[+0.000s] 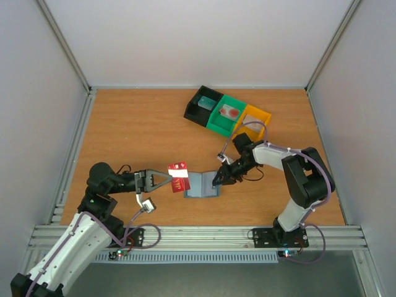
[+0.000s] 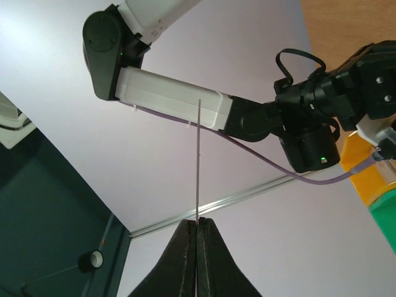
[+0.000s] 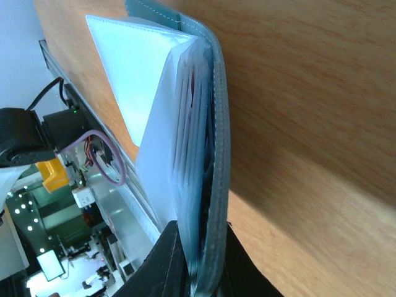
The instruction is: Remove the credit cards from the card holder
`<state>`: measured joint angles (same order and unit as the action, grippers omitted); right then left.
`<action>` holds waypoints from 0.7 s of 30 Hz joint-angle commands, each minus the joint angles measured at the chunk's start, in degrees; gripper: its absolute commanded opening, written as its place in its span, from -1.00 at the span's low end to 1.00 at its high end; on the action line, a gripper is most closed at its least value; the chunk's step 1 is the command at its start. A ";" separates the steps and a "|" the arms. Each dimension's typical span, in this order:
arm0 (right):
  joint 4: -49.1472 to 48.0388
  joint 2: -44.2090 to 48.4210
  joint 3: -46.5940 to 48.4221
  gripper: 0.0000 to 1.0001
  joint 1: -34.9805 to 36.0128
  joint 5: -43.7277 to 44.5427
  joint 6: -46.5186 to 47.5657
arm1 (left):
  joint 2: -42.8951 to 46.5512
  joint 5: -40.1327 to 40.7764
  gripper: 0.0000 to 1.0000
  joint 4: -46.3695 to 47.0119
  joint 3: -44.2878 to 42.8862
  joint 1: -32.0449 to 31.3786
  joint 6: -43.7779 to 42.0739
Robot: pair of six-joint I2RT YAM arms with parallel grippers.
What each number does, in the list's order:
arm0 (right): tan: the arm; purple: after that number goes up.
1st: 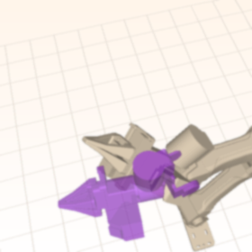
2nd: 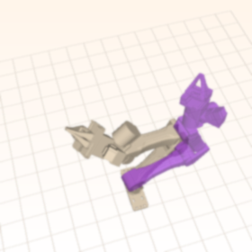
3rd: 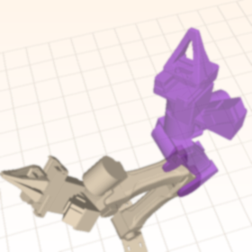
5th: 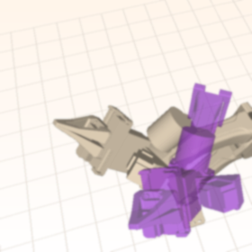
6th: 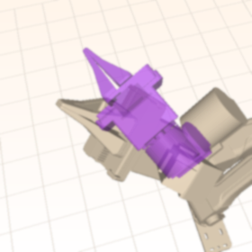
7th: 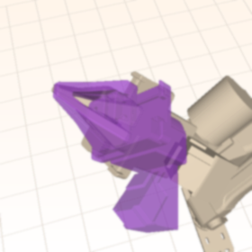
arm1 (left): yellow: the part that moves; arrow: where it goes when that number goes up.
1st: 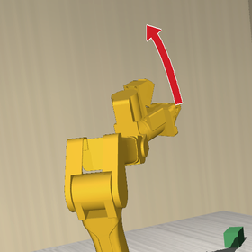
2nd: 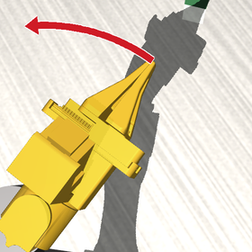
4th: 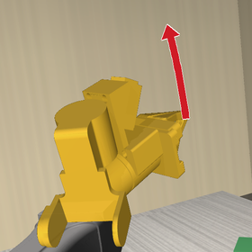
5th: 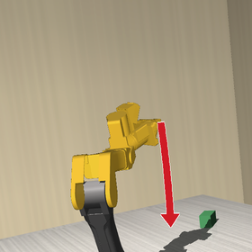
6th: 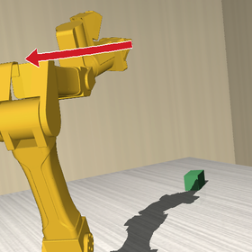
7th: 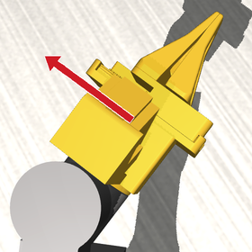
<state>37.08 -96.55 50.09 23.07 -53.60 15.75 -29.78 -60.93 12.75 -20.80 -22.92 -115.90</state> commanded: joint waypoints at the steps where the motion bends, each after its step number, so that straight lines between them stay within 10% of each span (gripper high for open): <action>1: -2.71 -2.51 -0.19 -0.97 -0.22 -2.38 -1.27 | 1.08 -0.74 -0.99 -1.48 -1.08 -0.42 -14.74; 21: 10.13 3.51 3.56 -0.25 -3.82 13.04 1.21 | 1.43 4.93 -0.99 -6.79 -1.03 -0.95 -13.35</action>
<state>40.42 -97.47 50.43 19.92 -47.22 15.31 -29.17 -55.79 5.74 -20.82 -23.51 -119.00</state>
